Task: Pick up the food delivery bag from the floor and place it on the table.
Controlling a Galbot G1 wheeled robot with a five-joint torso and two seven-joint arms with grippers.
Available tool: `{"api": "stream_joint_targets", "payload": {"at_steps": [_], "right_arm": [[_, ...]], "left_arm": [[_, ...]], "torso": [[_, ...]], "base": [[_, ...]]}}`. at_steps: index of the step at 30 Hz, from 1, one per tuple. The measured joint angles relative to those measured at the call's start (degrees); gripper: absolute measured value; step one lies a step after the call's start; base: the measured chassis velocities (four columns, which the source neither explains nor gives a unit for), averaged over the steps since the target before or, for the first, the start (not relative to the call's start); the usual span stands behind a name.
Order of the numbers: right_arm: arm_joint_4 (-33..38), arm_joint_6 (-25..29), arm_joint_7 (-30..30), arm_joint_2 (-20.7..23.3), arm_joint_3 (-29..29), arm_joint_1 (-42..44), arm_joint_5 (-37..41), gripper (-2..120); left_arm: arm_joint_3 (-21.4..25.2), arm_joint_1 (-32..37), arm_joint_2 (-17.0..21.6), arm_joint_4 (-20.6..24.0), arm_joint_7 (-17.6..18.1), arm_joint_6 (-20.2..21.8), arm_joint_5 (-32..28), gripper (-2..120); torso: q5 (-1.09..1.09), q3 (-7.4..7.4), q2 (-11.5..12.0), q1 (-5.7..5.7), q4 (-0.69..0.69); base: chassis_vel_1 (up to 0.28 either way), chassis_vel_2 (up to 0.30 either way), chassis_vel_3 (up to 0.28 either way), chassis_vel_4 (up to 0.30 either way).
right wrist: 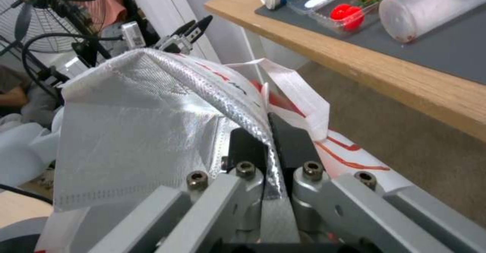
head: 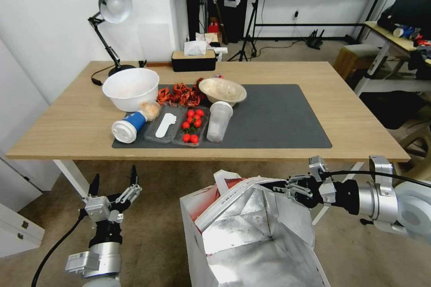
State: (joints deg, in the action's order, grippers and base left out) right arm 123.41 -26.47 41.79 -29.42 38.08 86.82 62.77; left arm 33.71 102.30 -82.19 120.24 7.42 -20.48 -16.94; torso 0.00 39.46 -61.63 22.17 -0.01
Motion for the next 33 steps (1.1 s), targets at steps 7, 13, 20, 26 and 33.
{"api": "stream_joint_targets", "payload": {"at_steps": [7, 13, 20, 26, 33], "right_arm": [[0.3, 0.0, 0.2, 0.5, 0.5, 0.1, 0.7, 0], [0.4, -0.4, -0.1, 2.5, 2.4, 0.7, 4.1, 0], [-0.8, -0.5, 1.0, 6.4, 7.2, 1.3, 9.6, 0], [-1.4, -0.8, 1.7, 8.6, 11.0, 1.1, 14.6, 0], [-1.1, -1.4, 1.9, 11.9, 15.8, 0.1, 21.2, 0]], "left_arm": [[0.3, 0.4, 0.3, 0.4, -0.9, -0.1, -0.2, 100], [0.5, 0.6, 0.3, 0.8, -1.3, -0.1, -0.3, 100], [0.8, 0.7, 0.1, 0.9, -2.0, -0.5, -0.6, 100], [1.0, 0.7, -0.2, 0.9, -2.0, -0.8, -0.6, 100], [1.4, 0.7, -0.7, 1.2, -1.6, -1.2, -0.6, 100]], "torso": [[0.0, -0.07, 0.1, -0.05, 0.0], [0.0, -0.1, 0.2, -0.07, 0.0], [0.0, -0.14, 0.2, -0.1, 0.0], [0.0, -0.16, 0.3, -0.11, 0.0], [0.0, -0.19, 0.3, -0.13, 0.0]], "base": [[0.0, 0.0, 0.0, 0.0], [0.0, 0.0, 0.0, 0.0], [0.0, 0.0, 0.0, 0.0], [0.0, 0.0, 0.0, 0.0], [0.0, 0.0, 0.0, 0.0]]}}
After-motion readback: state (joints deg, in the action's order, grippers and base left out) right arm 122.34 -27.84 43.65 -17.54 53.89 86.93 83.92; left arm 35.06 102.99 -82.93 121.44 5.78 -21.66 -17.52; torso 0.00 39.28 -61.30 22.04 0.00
